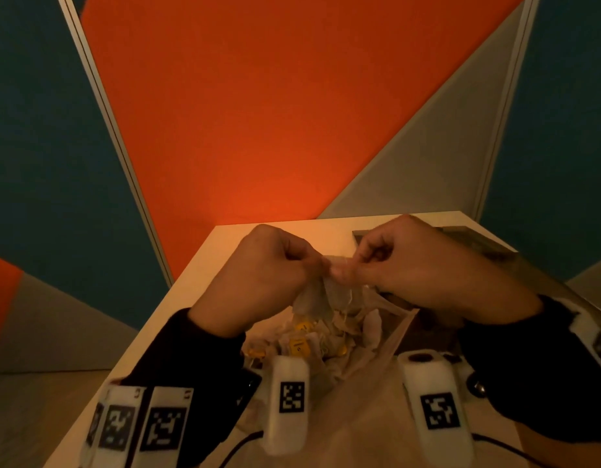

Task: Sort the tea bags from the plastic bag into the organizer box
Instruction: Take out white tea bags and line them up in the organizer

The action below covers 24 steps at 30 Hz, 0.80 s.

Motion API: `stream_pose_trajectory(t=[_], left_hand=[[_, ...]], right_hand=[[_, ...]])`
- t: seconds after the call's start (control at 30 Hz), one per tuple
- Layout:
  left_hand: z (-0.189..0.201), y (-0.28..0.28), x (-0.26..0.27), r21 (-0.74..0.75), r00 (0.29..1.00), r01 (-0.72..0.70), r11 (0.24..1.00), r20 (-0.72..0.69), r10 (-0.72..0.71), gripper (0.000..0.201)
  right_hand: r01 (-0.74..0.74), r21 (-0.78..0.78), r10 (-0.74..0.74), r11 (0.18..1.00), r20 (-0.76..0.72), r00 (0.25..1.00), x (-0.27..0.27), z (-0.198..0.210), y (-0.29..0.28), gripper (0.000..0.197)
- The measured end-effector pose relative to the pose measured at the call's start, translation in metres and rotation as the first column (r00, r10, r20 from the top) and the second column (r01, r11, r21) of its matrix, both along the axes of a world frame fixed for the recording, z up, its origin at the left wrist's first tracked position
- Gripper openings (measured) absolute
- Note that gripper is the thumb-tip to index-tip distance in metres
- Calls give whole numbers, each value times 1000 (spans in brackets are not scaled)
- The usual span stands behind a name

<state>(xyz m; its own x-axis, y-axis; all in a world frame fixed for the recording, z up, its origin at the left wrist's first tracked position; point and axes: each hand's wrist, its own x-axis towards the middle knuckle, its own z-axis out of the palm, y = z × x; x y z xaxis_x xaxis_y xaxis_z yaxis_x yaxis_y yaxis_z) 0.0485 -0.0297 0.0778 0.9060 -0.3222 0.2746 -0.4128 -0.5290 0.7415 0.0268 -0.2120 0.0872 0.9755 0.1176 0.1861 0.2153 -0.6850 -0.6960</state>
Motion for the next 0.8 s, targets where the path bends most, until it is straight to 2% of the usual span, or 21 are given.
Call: stream_pose_trajectory(t=[0.2,0.3,0.43,0.6,0.63,0.7,0.77,0.8], left_hand=[[1,3,0,39,1000,20,999,-4,-20,21],[3,7,2,59,998,53,997,-18,-52,21],[7,9,-1,8,974,184,983,-136,-181,20],[8,9,-3,-83,953,212,974,-204,-225,20],[9,9,-2,-98,954,200,975,-207,-216,20],[8,10,-1,-118,962,163,980,-201,-184,21],[7,9,0,-137,972,121,983,-182,-145,22],[6,9,0,-145,976,104,984,-174,-128,23]], right_hand=[[-45,-34,45,998,16,999,6,-3,-1,7],[-33,-16,33,999,24,999,7,0,-12,7],[-36,-8,37,999,99,994,9,2,-24,6],[5,-210,14,978,89,996,18,-8,-24,9],[14,-202,3,979,82,997,19,-9,-24,9],[-7,-56,11,998,70,997,16,-3,-23,11],[-62,112,58,992,44,997,7,4,-21,30],[-90,135,86,987,33,996,4,7,-21,39]])
